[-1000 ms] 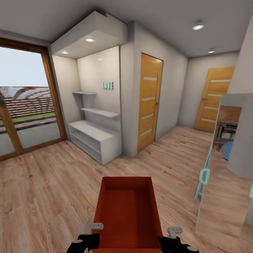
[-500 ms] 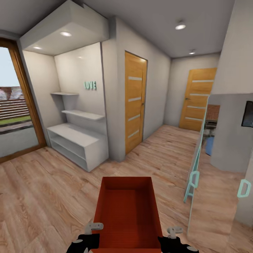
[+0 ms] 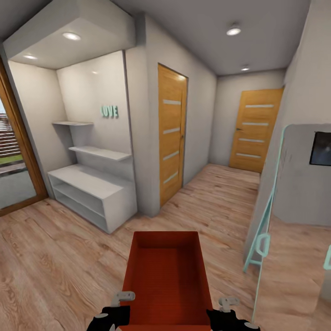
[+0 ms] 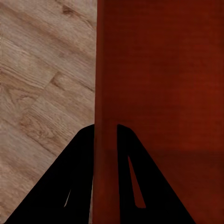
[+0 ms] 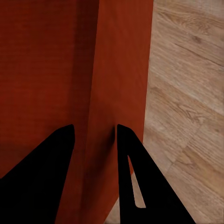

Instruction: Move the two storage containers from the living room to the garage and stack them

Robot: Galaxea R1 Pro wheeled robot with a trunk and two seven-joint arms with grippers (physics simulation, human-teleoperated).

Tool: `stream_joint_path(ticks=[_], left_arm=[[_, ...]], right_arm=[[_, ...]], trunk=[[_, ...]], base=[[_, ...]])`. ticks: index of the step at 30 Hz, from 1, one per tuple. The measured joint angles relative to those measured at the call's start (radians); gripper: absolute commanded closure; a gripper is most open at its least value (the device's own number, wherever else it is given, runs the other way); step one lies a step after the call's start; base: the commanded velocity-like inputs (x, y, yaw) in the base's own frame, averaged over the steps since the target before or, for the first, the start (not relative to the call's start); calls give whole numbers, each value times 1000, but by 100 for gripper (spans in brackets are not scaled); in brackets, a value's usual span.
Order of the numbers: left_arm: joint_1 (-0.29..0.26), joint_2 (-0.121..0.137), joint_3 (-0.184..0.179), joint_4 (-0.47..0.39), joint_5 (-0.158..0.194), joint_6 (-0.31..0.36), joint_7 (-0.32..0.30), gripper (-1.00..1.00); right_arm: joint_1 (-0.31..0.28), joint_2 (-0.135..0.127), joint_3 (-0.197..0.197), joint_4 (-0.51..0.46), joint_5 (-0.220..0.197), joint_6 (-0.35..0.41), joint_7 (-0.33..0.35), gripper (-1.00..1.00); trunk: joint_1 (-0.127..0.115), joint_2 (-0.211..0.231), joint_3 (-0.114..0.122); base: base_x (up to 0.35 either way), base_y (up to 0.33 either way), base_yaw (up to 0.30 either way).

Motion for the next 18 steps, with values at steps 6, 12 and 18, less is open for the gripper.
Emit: stream_joint_path(ticks=[6, 12, 18], left_arm=[[0, 0, -1, 0, 0, 0, 0, 100], [0, 0, -1, 0, 0, 0, 0, 100], [0, 0, 0, 0, 0, 0, 0, 100]], right_arm=[[0, 0, 0, 0, 0, 0, 0, 100], [0, 0, 0, 0, 0, 0, 0, 100], [0, 0, 0, 0, 0, 0, 0, 100]], trunk=[[0, 0, 0], [0, 0, 0], [0, 0, 0]], base=[[314, 171, -51], [315, 171, -252], [313, 173, -275]])
